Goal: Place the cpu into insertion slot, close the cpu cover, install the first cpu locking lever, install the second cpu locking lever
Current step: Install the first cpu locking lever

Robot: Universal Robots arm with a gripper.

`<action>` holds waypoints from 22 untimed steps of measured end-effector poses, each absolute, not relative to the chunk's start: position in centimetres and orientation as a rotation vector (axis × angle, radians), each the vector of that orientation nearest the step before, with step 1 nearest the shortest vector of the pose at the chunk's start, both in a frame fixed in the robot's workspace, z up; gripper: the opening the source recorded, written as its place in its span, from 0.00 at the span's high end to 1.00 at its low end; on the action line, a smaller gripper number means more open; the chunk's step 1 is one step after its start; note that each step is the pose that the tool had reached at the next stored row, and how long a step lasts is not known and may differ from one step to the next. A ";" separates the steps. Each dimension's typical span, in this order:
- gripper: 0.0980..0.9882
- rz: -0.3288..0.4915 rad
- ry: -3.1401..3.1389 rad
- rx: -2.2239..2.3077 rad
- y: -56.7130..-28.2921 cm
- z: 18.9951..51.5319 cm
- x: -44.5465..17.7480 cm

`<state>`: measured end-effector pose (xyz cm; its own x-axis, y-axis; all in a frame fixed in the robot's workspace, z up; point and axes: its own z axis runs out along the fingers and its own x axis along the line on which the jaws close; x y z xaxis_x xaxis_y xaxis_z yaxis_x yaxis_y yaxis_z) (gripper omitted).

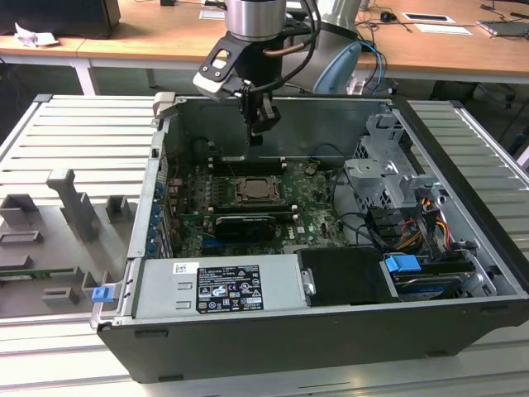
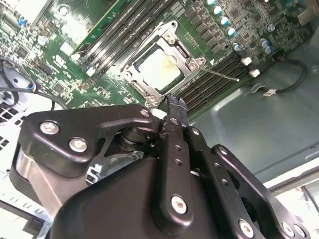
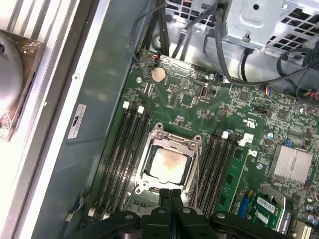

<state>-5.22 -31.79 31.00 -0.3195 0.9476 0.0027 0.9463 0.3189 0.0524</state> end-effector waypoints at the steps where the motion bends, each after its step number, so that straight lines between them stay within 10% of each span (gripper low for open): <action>1: 0.99 0.069 2.555 1.778 -31.8 31.0 -5.2; 22: 0.99 0.074 2.749 1.473 -31.8 31.0 -5.2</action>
<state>-5.22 -31.79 31.00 -0.5540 0.8325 0.0027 0.8314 0.5532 0.0524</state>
